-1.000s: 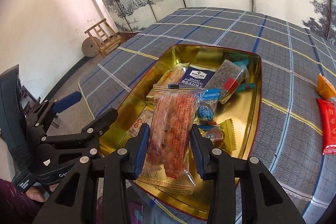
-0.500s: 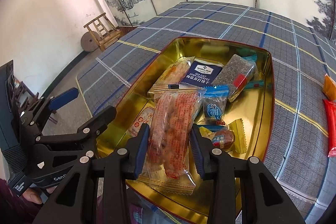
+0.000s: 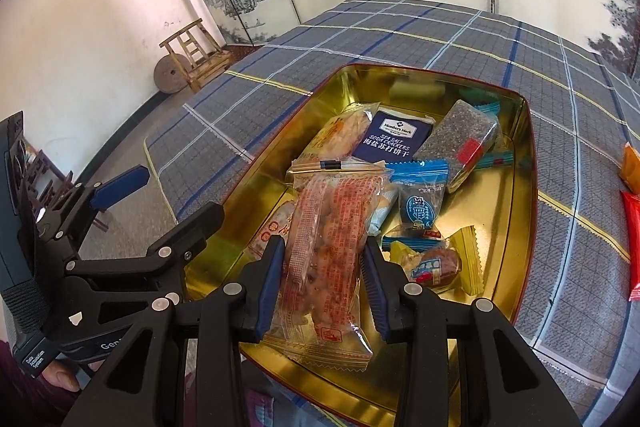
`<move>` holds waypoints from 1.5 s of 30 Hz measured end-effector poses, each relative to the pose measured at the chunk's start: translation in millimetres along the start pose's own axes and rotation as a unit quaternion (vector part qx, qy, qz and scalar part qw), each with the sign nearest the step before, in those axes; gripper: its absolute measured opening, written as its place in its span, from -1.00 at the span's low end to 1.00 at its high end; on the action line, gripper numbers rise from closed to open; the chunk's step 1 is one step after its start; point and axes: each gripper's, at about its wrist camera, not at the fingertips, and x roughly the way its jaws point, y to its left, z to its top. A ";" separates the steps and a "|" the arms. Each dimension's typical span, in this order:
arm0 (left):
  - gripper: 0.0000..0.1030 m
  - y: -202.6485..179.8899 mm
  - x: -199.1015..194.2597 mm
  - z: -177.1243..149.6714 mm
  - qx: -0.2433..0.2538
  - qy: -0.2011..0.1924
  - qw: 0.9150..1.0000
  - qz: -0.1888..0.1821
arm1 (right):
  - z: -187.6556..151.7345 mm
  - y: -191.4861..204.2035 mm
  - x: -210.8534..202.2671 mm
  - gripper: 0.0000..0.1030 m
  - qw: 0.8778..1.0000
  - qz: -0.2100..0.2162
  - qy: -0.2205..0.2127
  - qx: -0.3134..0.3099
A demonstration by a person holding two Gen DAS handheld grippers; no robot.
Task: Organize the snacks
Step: 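Lower the stick pack into the tin and open the right tool, then withdraw the open right tool from the tin toward the red pack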
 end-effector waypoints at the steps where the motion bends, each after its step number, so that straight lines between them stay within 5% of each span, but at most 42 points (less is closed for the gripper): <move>1: 0.79 0.3 0.1 -0.5 0.000 0.000 1.000 0.001 | 0.0 -0.1 0.0 -0.22 1.000 0.000 0.000 0.000; 45: 0.90 7.0 0.5 -0.2 -0.007 0.002 1.000 -0.002 | 8.5 -1.8 -3.4 -0.21 0.999 -0.014 -0.031 -0.001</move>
